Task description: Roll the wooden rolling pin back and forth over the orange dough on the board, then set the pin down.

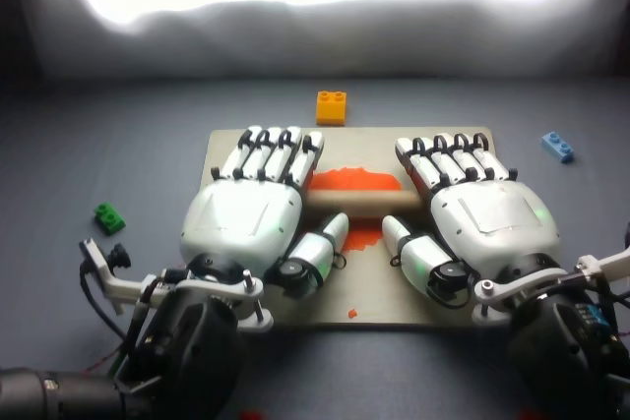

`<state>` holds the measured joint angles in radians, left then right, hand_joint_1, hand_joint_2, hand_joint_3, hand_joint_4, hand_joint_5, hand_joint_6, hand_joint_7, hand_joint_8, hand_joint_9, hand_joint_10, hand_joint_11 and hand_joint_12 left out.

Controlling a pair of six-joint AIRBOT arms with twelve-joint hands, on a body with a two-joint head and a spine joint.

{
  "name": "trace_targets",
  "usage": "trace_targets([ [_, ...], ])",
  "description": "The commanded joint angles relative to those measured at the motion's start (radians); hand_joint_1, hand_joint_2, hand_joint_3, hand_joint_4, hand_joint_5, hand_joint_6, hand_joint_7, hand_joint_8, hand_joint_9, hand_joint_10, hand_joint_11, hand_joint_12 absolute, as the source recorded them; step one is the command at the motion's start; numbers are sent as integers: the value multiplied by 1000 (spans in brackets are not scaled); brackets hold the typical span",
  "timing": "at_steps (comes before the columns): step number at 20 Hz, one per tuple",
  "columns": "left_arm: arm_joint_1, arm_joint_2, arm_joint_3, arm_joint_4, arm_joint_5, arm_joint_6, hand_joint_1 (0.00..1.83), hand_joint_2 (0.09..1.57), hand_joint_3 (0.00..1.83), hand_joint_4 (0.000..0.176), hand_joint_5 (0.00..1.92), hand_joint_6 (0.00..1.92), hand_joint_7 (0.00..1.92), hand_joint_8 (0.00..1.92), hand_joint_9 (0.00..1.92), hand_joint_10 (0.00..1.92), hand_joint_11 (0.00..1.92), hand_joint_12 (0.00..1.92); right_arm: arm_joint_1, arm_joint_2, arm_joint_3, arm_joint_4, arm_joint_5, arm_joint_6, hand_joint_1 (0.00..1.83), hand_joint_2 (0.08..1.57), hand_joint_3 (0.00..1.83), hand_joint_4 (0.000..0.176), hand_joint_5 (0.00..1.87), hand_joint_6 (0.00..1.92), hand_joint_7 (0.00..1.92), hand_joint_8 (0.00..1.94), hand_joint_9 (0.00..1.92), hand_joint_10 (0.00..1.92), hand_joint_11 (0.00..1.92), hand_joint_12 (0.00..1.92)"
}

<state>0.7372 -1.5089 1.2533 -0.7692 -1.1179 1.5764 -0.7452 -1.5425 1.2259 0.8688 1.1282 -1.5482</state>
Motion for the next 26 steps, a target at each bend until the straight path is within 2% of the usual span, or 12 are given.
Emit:
trace_targets([
  [1, -8, -4, 5, 55, -86, -4, 0, 1520, 0, 0, 7, 0, 0, 0, 2, 0, 0, 0, 11, 2, 6, -60, 89, 1, 0, 1571, 53, 0, 71, 3, 90, 3, 46, 4, 0, 130],
  [4, -15, -6, 17, 53, -73, -20, 0, 1523, 1, 0, 0, 0, 0, 0, 0, 0, 0, 0, 14, 1, 13, -60, 86, 10, 0, 1571, 41, 0, 101, 7, 128, 2, 84, 6, 0, 264],
  [5, -18, -6, 21, 53, -70, -25, 0, 1526, 2, 0, 17, 7, 1, 0, 0, 0, 0, 0, 15, 1, 16, -60, 82, 15, 0, 1571, 43, 0, 75, 6, 88, 4, 44, 6, 0, 141],
  [7, -21, -7, 25, 53, -69, -30, 0, 1527, 3, 0, 22, 9, 7, 3, 0, 0, 0, 0, 17, 1, 20, -60, 79, 19, 0, 1571, 46, 0, 59, 1, 73, 1, 30, 3, 0, 92],
  [11, -25, -12, 35, 52, -65, -38, 0, 1528, 3, 0, 17, 5, 2, 0, 0, 0, 0, 0, 23, 1, 33, -60, 73, 30, 0, 1571, 45, 0, 90, 6, 126, 3, 70, 7, 0, 172],
  [15, -26, -17, 47, 52, -59, -44, 0, 1530, 3, 0, 14, 3, 0, 0, 0, 0, 0, 0, 30, 0, 46, -59, 60, 43, 0, 1557, 5, 0, 61, 2, 92, 3, 64, 2, 0, 55],
  [22, -32, -25, 67, 52, -44, -50, 0, 1516, 0, 0, 21, 4, 0, 0, 0, 0, 0, 0, 36, -1, 60, -59, 41, 65, 0, 1561, 12, 0, 89, 6, 83, 3, 67, 4, 0, 139],
  [26, -45, -31, 84, 52, -27, -50, 0, 1517, 0, 0, 0, 0, 0, 0, 0, 0, 0, 0, 36, 0, 74, -59, 37, 72, 0, 1565, 7, 0, 65, 5, 62, 2, 37, 1, 0, 6],
])
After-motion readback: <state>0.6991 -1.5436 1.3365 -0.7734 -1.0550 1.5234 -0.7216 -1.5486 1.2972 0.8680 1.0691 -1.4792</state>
